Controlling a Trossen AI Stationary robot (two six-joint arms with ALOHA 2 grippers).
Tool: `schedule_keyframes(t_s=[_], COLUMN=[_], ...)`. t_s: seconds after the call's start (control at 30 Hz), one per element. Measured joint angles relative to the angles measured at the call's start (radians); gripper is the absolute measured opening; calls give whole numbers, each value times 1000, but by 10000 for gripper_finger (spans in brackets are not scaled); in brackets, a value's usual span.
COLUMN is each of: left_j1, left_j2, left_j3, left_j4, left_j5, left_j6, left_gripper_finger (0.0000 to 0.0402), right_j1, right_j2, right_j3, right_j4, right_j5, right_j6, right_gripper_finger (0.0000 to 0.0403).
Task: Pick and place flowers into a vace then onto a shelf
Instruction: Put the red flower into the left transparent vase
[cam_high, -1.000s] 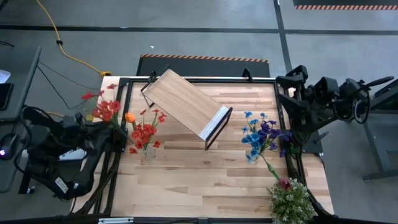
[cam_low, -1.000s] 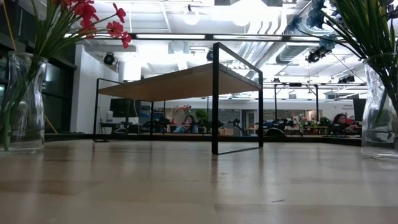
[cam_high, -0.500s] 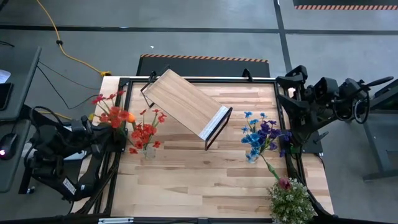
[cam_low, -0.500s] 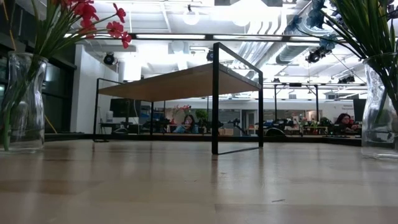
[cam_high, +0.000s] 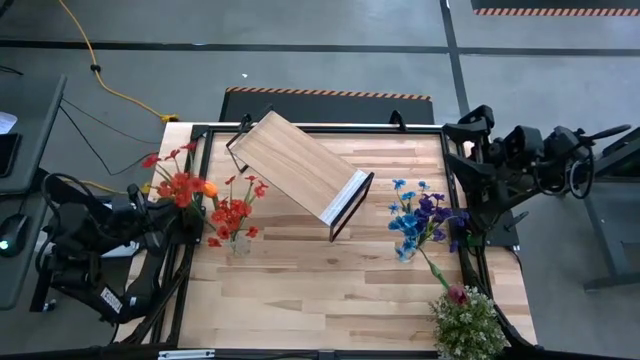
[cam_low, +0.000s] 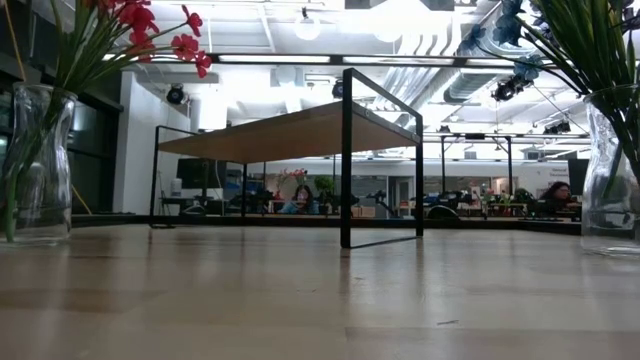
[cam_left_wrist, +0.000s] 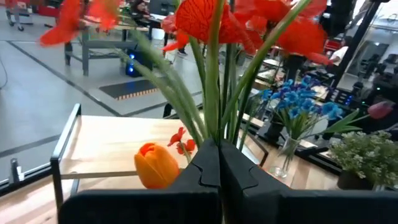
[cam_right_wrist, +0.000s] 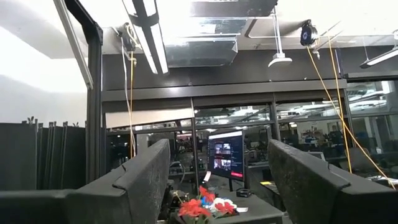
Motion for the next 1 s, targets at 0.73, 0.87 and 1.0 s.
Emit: schedule_keyframes(t_s=[0.73, 0.87, 1.0], left_j1=[1, 1, 1], left_j2=[1, 1, 1], left_j3=[-106, -119, -153], left_j4=[-73, -39, 4], left_j5=[107, 108, 110], left_j6=[103, 114, 111], left_gripper_finger=[24, 24, 24], right_j1=[0, -1, -1], right_j2=[32, 43, 52], right_j3=[0, 0, 0], right_j4=[3, 5, 8], right_j5=[0, -1, -1], right_j6=[-4, -5, -2], right_gripper_finger=[261, 261, 261])
